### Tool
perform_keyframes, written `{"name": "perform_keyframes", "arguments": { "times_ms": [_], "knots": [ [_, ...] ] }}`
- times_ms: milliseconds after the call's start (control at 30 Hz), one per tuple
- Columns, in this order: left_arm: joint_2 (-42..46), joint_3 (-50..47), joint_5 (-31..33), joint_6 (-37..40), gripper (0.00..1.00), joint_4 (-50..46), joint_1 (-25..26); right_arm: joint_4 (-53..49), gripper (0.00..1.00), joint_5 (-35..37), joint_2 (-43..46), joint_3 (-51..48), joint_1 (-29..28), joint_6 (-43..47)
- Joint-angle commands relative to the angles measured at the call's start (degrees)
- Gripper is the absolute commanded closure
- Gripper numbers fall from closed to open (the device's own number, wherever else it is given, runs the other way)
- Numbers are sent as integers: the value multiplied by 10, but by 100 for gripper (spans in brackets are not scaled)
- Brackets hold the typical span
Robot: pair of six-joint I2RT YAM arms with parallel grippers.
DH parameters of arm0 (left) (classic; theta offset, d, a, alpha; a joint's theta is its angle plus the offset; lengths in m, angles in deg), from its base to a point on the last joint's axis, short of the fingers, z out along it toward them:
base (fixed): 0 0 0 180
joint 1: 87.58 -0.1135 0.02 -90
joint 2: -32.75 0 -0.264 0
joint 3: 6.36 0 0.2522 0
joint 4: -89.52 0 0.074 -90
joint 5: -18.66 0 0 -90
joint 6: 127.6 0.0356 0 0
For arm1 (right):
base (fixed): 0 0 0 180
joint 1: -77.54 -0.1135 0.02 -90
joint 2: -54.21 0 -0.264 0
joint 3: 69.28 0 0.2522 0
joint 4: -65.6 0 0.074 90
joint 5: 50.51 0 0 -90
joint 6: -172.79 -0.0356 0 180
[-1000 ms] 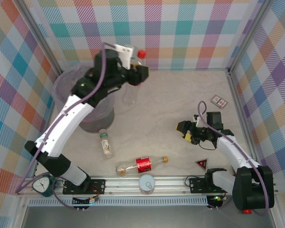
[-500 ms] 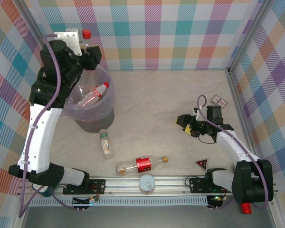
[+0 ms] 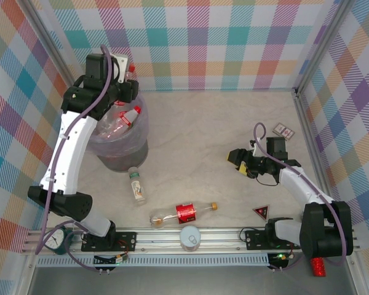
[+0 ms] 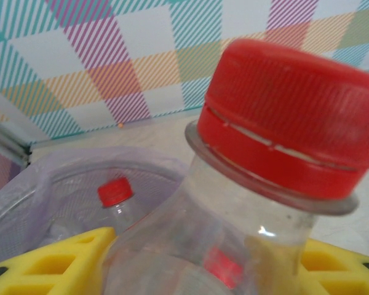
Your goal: Put the plastic bottles in the bin
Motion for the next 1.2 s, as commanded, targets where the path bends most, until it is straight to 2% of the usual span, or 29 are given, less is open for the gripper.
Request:
{"name": "perform_keyframes", "arguments": {
  "times_ms": [0, 300, 367, 567, 733, 800, 867, 1167],
  "knots": [
    [4, 10, 32, 13, 92, -12, -6, -4, 14, -4, 7, 3, -4, 15],
    [1, 1, -47, 53, 95, -62, -6, -1, 14, -5, -7, 4, -4, 17],
    [0, 0, -38, 61, 100, -73, -6, 0, 14, -7, -10, 5, -4, 18],
    [-3, -19, -14, 103, 100, -98, -6, -1, 14, -9, -15, 6, -4, 20],
    [-1, -41, -39, 105, 100, -95, -6, -1, 14, -10, -18, 8, -4, 21],
    [1, -50, -29, 94, 92, -80, -6, -1, 14, -10, -18, 8, -4, 21],
    [8, -58, -32, 90, 89, -62, -5, -3, 14, -9, -18, 9, -5, 22],
    [25, -12, 19, 65, 89, 30, -21, -10, 14, -10, -25, 23, -5, 27]
  ]
}}
